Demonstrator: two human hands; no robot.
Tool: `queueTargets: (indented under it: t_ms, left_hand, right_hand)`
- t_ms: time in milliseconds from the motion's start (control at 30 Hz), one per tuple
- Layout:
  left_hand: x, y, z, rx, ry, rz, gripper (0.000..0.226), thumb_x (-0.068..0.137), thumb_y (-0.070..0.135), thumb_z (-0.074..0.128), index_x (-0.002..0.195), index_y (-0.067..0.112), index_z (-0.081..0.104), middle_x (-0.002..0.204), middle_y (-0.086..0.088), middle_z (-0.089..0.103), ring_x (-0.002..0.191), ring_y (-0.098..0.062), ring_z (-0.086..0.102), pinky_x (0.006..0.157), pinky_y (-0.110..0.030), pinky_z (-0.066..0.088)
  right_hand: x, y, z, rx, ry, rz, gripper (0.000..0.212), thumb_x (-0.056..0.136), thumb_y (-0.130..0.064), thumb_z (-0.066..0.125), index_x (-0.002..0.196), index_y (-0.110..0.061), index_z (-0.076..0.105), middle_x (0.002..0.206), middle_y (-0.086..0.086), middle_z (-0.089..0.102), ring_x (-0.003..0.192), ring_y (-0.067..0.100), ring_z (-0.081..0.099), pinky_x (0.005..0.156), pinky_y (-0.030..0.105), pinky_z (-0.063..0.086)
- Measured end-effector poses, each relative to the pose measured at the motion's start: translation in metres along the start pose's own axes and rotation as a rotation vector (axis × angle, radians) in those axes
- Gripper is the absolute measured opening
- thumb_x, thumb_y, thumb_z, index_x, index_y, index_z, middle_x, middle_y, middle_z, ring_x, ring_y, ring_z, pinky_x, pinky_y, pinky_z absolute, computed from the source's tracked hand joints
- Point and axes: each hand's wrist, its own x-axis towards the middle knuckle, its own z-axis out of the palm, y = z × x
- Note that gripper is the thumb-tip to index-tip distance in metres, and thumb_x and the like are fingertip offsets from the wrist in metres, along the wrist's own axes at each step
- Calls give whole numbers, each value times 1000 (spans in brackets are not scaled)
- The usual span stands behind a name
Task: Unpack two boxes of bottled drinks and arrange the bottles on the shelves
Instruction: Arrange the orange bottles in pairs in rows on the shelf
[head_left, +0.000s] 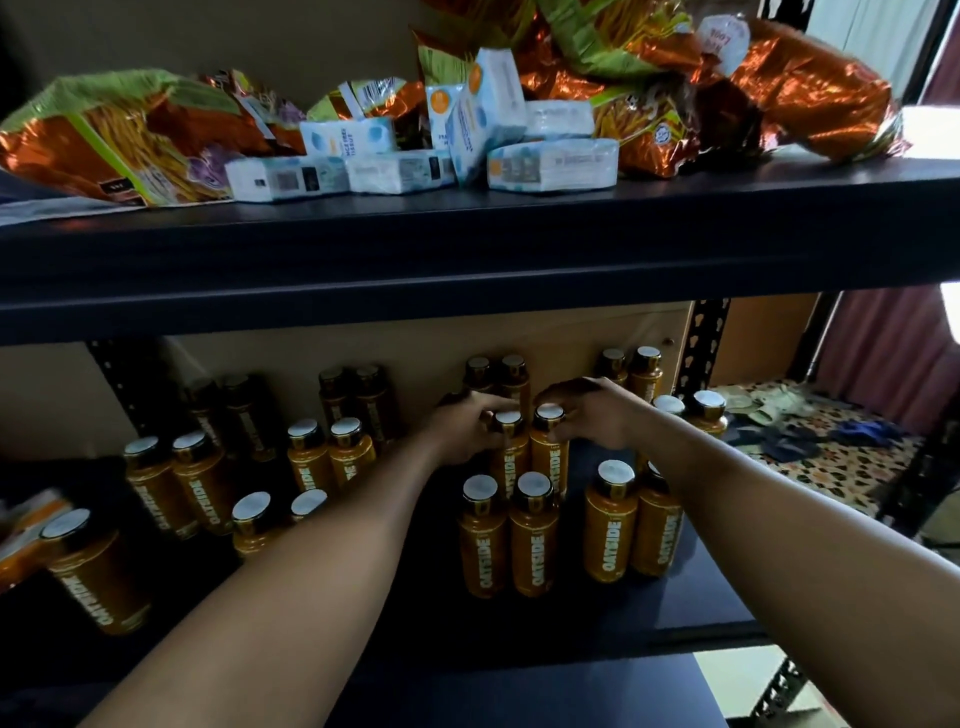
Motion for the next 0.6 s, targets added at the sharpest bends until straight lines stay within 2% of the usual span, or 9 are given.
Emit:
queueTargets:
  t_ms: [100, 167, 267, 433, 600]
  left_hand:
    - [3, -7, 0, 6, 5, -7, 59, 96, 30, 68, 149, 41, 44, 156, 3, 42, 128, -20, 53, 93, -32, 48]
    - [3, -10, -2, 10, 5, -25, 59, 95, 32, 68, 148, 43, 44, 155, 4, 43, 128, -20, 53, 89, -31, 46]
    - [2, -15, -6, 13, 16, -40, 59, 95, 31, 69, 147, 44, 45, 147, 3, 52, 123, -18, 55, 82, -29, 44]
    - [-3, -24, -12, 24, 26, -63, 59, 94, 31, 70, 145, 45, 46, 144, 3, 52, 122, -18, 55, 83, -29, 44]
    - [-9, -27, -15, 69, 46, -79, 58, 94, 34, 69, 147, 40, 45, 148, 2, 48, 126, -21, 53, 87, -30, 44]
  right_hand:
    - [4, -1, 0, -7, 11, -17, 51, 84, -31, 83, 131, -23, 65, 124, -2, 67, 115, 22, 62, 98, 43, 52]
    - [7, -3, 0, -14, -8, -33, 47, 85, -31, 82, 129, -24, 66, 117, -5, 66, 111, 20, 62, 94, 38, 52]
    - [13, -9, 0, -38, -28, -58, 43, 87, -29, 79, 128, -27, 65, 118, -6, 64, 108, 16, 60, 90, 33, 50]
    - [21, -18, 5, -40, -25, -91, 42, 87, -30, 80, 126, -29, 64, 107, -10, 62, 98, 11, 58, 72, 23, 42]
    - [25, -20, 11, 2, -25, -77, 33, 84, -34, 83, 108, -35, 61, 106, -5, 67, 99, 17, 63, 80, 30, 50]
